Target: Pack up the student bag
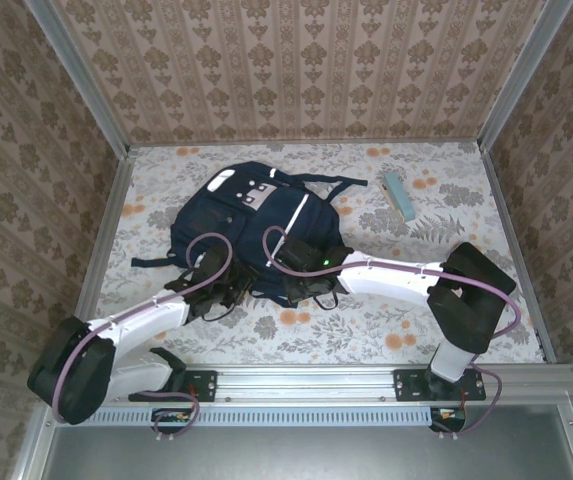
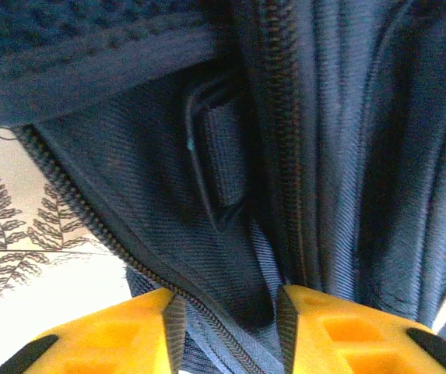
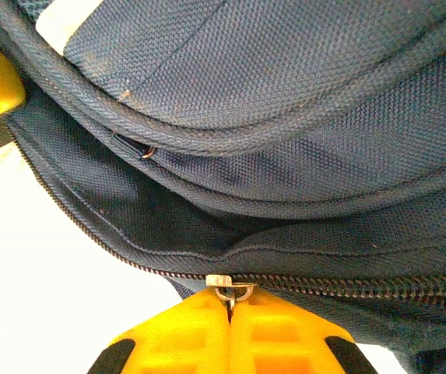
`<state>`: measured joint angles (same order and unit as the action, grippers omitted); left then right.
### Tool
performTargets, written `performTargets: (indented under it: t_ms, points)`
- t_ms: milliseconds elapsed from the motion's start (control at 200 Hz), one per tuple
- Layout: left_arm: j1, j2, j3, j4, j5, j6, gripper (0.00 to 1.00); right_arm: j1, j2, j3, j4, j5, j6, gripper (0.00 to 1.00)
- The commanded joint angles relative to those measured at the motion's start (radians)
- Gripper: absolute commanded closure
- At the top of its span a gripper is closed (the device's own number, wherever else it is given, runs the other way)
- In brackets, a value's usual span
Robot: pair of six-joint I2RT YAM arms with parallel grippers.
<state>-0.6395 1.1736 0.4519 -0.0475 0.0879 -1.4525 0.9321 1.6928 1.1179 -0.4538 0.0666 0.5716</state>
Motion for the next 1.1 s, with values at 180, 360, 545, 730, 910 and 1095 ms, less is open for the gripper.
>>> performTargets:
  t_ms: [180,360,545,730,910,1095]
  points:
    - [0.012,0.027,-0.037,-0.014,-0.041,0.017,0.86,-0.024,-0.072,0.025,-0.104,0.136,-0.014,0.99]
    - [0.024,0.047,-0.052,-0.04,-0.038,0.069,0.91,-0.066,-0.12,-0.001,-0.177,0.207,-0.046,0.96]
    - [0.051,0.023,-0.066,-0.079,-0.057,0.099,0.91,-0.15,-0.147,-0.041,-0.193,0.229,-0.087,0.96]
    - [0.103,0.049,-0.018,-0.097,0.004,0.208,0.92,-0.239,-0.115,-0.019,-0.197,0.212,-0.131,0.99]
    - [0.214,0.093,0.068,-0.121,0.049,0.343,0.92,-0.198,-0.105,0.002,-0.191,0.077,-0.147,1.0]
    - [0.343,0.173,0.181,-0.15,0.098,0.497,0.91,-0.11,-0.111,-0.034,-0.091,-0.138,-0.106,1.0]
